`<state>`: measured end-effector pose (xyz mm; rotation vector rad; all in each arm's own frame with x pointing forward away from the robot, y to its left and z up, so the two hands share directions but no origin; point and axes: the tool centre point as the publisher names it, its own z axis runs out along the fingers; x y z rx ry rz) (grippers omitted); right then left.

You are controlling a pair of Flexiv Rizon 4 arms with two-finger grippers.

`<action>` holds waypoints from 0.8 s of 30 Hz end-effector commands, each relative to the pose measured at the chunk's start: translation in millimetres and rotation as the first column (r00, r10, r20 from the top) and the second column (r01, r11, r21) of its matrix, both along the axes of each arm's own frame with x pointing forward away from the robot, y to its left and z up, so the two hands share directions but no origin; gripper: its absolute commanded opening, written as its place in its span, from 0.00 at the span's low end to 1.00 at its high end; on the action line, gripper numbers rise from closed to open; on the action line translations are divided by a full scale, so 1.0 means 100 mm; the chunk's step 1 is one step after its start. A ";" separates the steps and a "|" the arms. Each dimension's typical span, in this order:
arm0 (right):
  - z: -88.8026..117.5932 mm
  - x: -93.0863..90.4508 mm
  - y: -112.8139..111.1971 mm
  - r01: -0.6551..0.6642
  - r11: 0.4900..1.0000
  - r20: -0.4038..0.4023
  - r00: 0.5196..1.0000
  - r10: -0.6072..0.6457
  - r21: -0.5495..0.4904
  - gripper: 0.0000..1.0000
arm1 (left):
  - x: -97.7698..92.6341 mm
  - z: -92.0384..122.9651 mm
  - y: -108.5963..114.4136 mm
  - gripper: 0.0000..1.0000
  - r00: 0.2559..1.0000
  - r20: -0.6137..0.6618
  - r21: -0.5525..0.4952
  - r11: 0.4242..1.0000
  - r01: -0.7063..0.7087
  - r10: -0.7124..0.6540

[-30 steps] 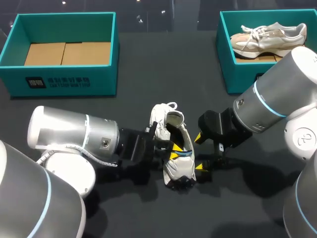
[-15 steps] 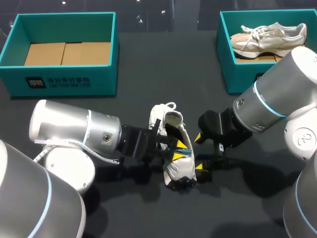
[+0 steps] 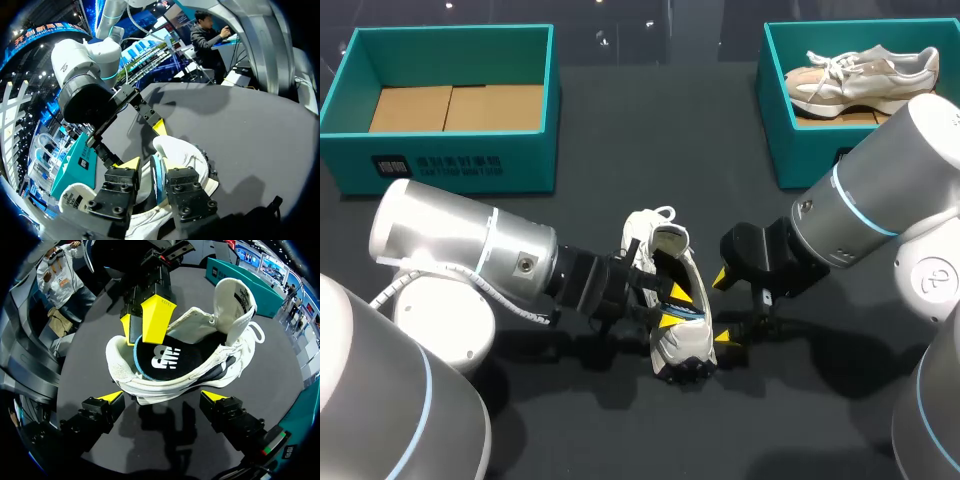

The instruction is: Take the shoe out of the shoebox, open the shoe tongue, remove and reinsert the insole, then place the shoe into the shoebox

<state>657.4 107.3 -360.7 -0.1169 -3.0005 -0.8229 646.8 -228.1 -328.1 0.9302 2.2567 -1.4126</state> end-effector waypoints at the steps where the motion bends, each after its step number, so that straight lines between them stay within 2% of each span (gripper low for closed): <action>1: 0.09 -0.02 -0.12 0.000 1.000 -0.001 1.000 0.000 -0.008 1.00 | 0.02 0.06 0.05 0.28 0.999 -0.022 0.064 0.997 0.040 -0.039; 13: 0.37 -0.07 -0.66 0.036 0.998 0.004 0.999 -0.036 -0.055 1.00 | -0.02 0.10 0.32 0.30 0.995 -0.045 0.168 0.981 0.099 -0.092; 20: 0.46 -0.07 -0.89 0.060 0.997 0.015 0.998 -0.059 -0.045 1.00 | 0.00 0.19 0.51 0.31 0.992 -0.049 0.207 0.971 0.122 -0.114; 24: 0.46 -0.07 -0.89 0.060 0.997 0.015 0.998 -0.059 -0.045 1.00 | 0.04 0.24 0.62 0.31 0.989 -0.059 0.223 0.964 0.143 -0.133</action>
